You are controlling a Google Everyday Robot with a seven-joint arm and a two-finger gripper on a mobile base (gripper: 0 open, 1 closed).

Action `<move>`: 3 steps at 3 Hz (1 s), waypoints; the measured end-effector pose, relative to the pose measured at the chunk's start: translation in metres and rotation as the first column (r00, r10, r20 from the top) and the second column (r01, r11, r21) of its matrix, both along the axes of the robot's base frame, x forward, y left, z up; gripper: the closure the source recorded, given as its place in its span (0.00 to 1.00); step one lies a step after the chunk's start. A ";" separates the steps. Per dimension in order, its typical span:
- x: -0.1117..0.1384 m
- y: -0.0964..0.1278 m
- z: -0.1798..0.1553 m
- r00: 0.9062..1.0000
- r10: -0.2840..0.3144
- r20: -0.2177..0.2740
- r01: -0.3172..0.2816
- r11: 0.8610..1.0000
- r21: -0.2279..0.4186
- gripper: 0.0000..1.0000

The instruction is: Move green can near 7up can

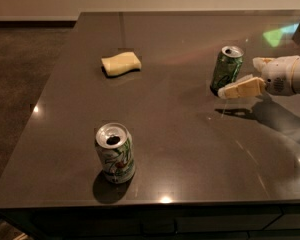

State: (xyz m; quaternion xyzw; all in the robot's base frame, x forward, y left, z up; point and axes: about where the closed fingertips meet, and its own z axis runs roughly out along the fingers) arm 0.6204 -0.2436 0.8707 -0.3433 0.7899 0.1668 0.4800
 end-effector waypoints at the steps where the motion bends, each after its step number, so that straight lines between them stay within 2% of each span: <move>1: 0.008 0.007 0.004 1.000 0.004 0.028 -0.006 0.998 0.055 0.00; 2: 0.013 0.016 0.012 0.999 0.024 0.042 -0.027 0.996 0.089 0.16; 3: 0.015 0.025 0.020 0.998 0.055 0.038 -0.059 0.993 0.104 0.41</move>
Offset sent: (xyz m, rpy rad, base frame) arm 0.0182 0.0217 0.0237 0.1294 -0.0570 0.0451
